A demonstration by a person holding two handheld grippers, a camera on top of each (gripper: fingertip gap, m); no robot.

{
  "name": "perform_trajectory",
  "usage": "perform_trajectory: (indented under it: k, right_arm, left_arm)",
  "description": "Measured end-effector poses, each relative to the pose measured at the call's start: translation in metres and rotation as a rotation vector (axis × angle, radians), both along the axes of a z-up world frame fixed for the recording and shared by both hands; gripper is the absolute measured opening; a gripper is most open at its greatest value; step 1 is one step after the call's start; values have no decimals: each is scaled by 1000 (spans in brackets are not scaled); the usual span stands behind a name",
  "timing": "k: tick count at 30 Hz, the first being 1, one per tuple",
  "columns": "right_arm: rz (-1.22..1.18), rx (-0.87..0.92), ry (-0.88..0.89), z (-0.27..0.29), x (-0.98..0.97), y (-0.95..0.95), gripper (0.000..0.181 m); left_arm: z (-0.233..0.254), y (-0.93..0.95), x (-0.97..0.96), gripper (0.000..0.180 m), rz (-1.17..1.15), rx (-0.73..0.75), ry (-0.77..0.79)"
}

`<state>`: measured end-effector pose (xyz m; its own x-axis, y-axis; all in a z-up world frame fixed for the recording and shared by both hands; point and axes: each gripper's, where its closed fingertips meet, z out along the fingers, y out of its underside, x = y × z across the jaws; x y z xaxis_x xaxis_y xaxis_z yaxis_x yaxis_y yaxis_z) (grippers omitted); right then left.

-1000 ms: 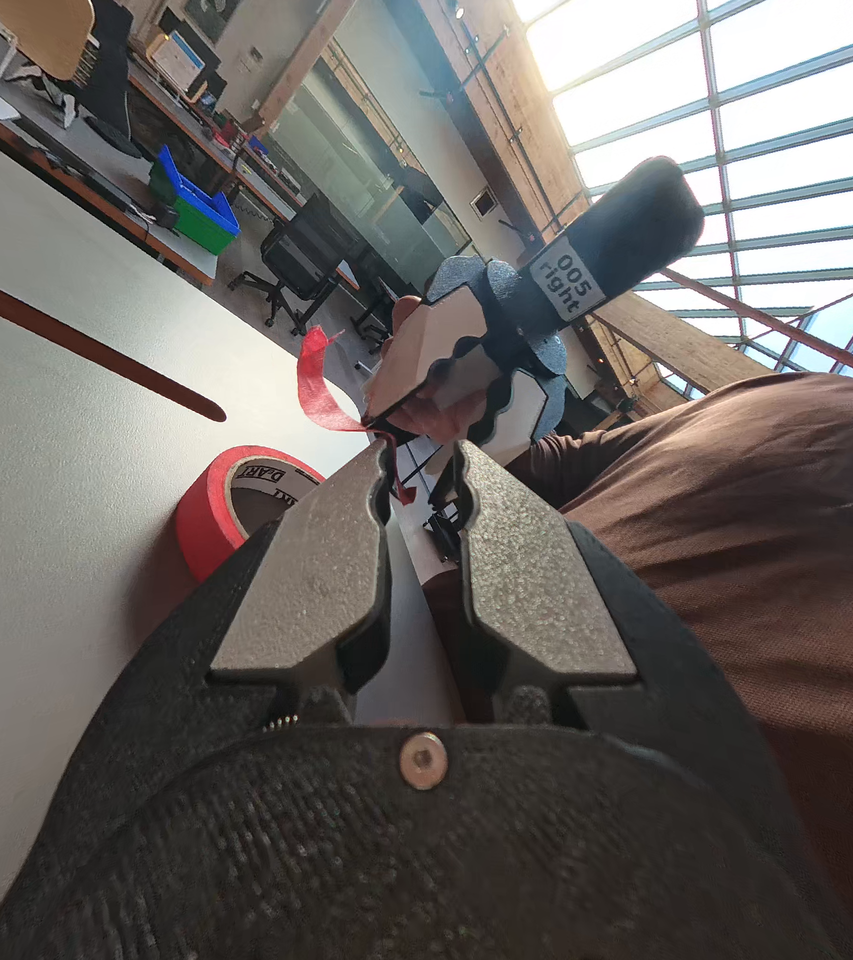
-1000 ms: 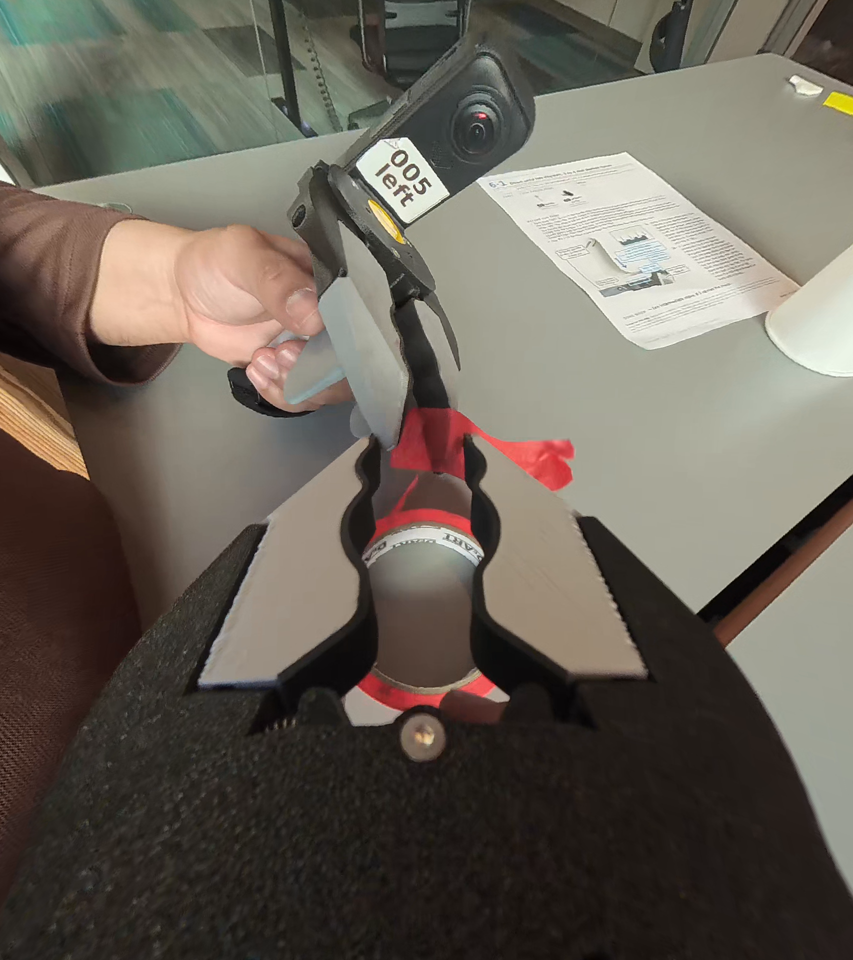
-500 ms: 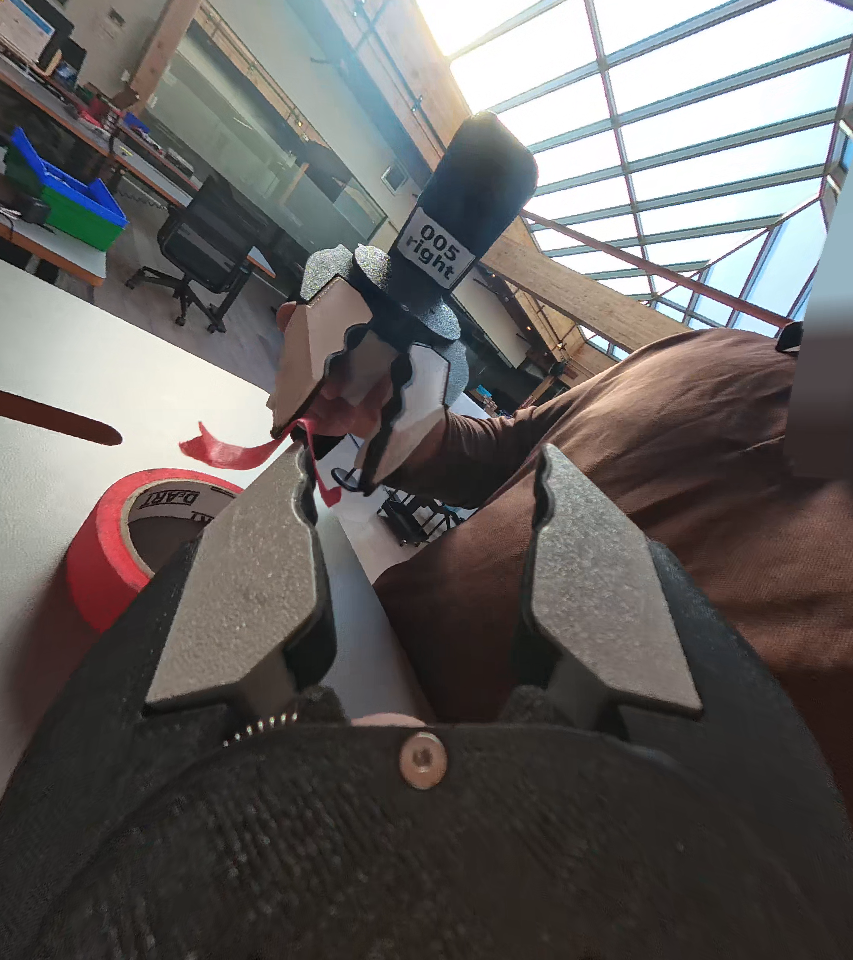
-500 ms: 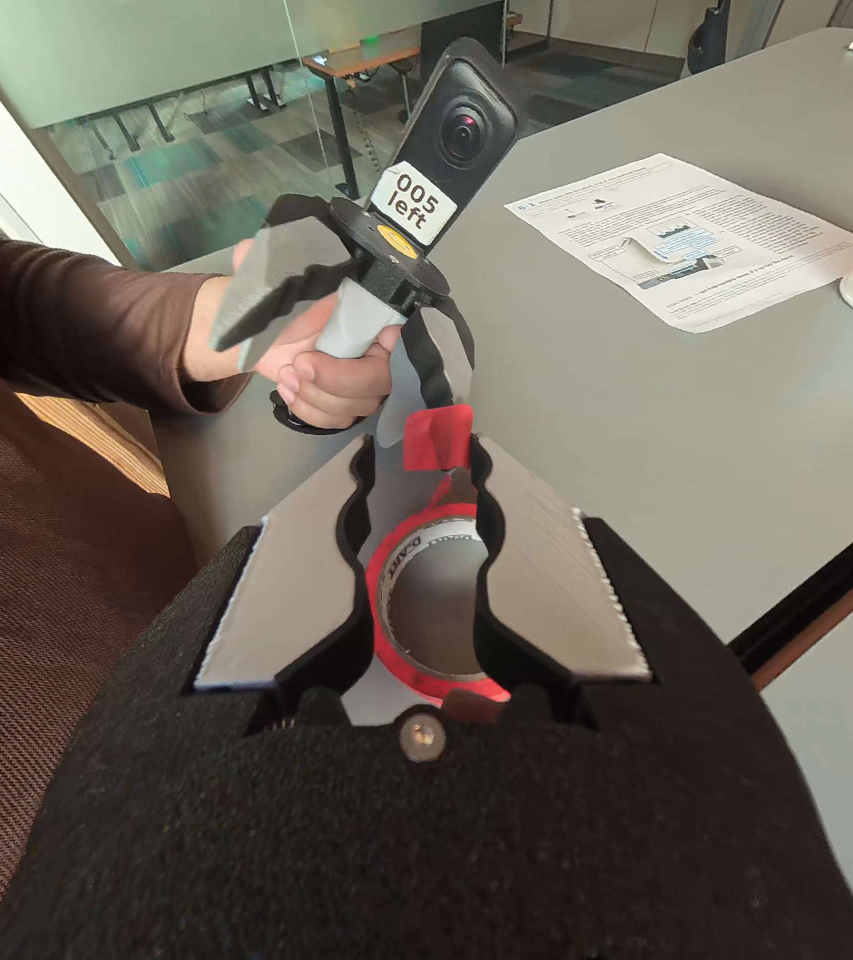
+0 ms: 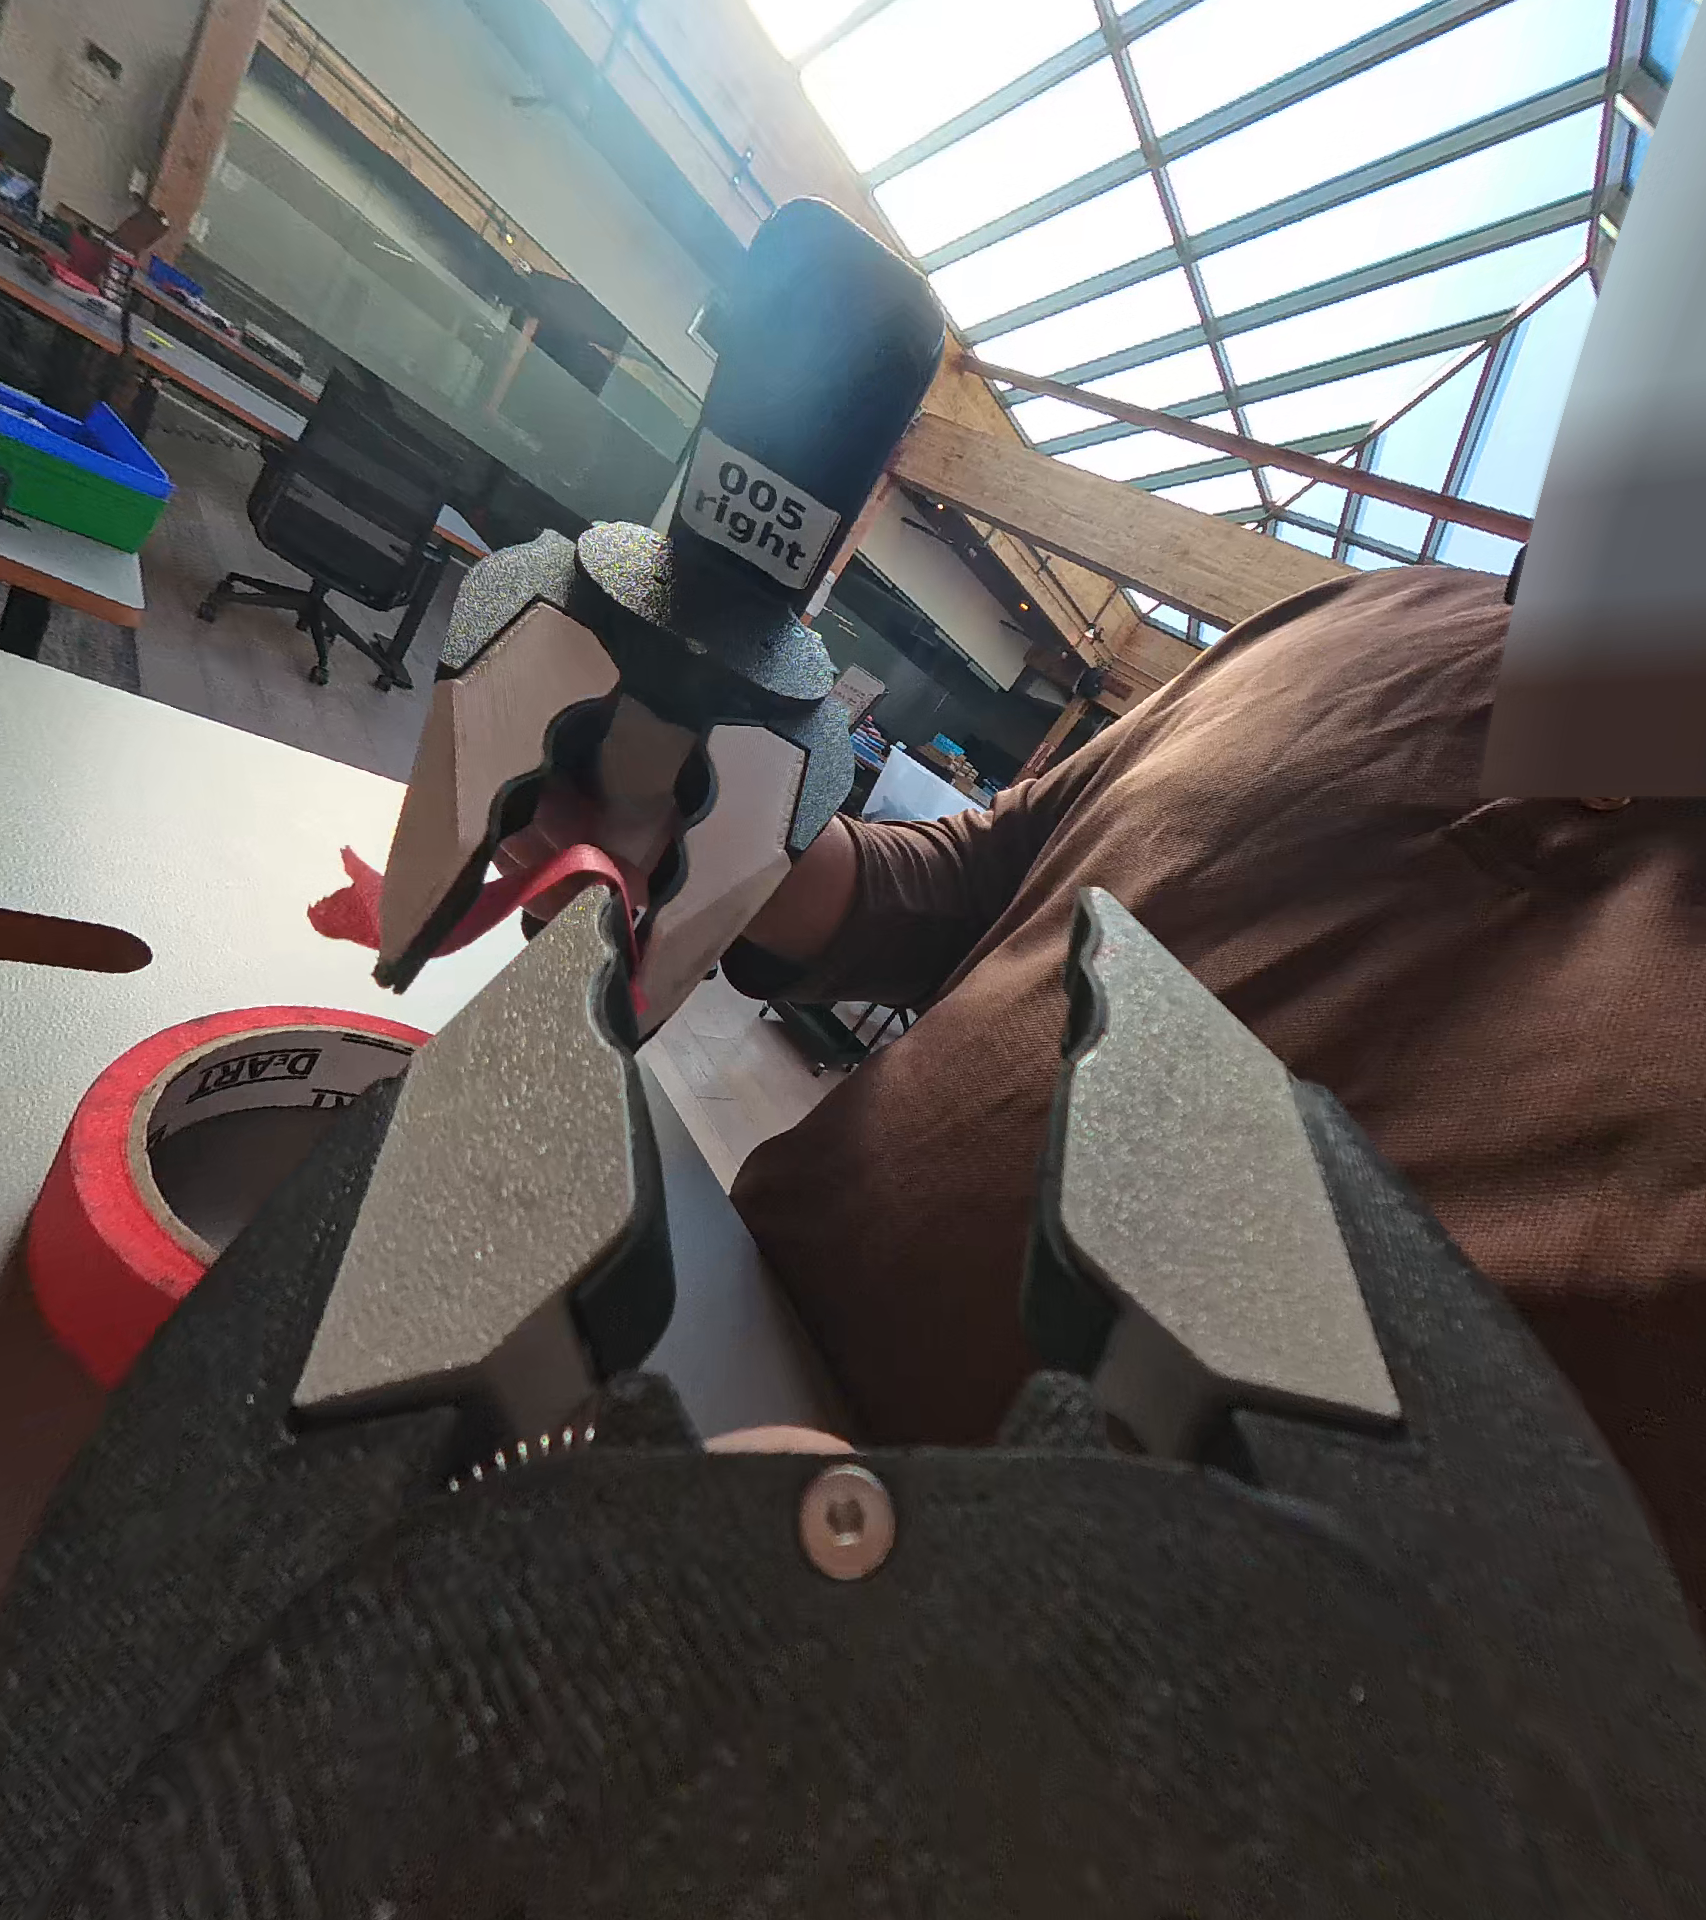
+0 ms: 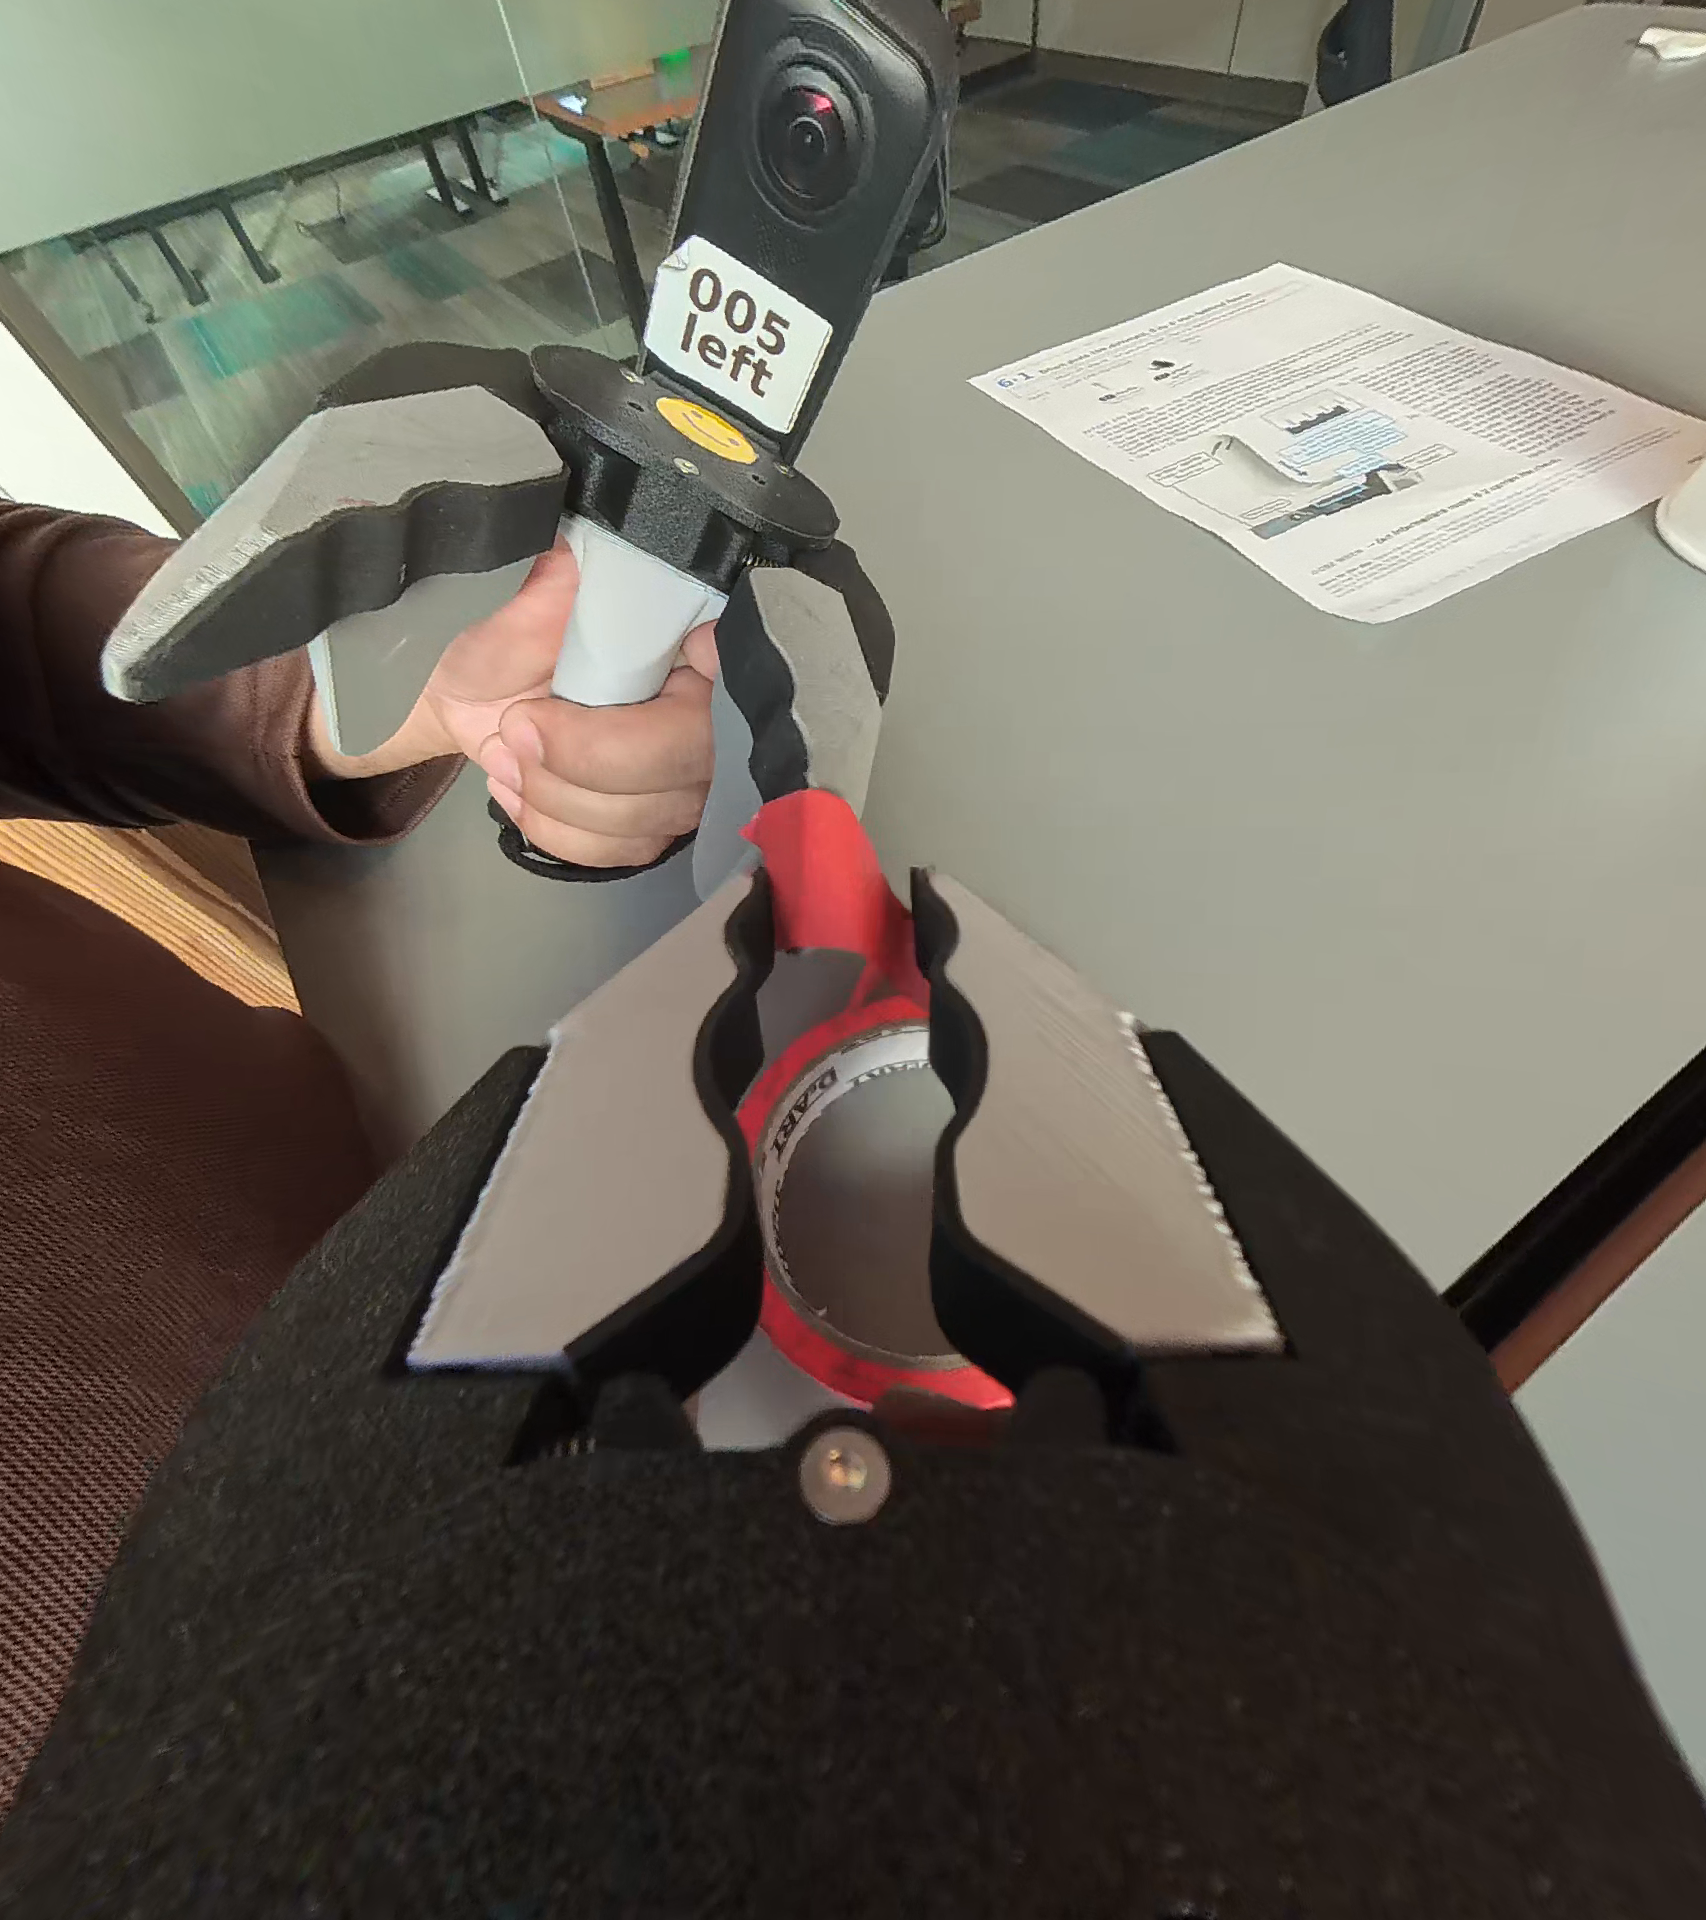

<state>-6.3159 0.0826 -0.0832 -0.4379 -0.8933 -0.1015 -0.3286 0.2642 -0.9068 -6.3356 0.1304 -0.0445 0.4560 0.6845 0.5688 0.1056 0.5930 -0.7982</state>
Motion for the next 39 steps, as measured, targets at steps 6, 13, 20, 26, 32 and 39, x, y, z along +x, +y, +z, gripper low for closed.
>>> perform_trajectory:
  k: [6, 13, 20, 26, 32, 39]
  right_arm:
    - [-5, -7, 4, 1, -5, 0, 30]
    - [8, 1, -10, 2, -4, 3, 19]
    - [4, 7, 2, 1, -6, 0, 25]
    - [-26, 2, -53, 17, -17, -6, 34]
    - [-55, 198, -266, 23, -46, -13, 34]
    - [35, 511, -473, 16, -35, -3, 52]
  left_arm:
    - [1, 0, 1, 83, -2, -5, 10]
    - [3, 0, 0, 82, 8, -10, 25]
    - [5, 0, 2, 86, -2, -1, 41]
    - [5, -6, 3, 85, 36, -44, 49]
    - [6, -5, 3, 81, 52, -81, 53]
    - [2, -3, 2, 81, 45, -108, 42]
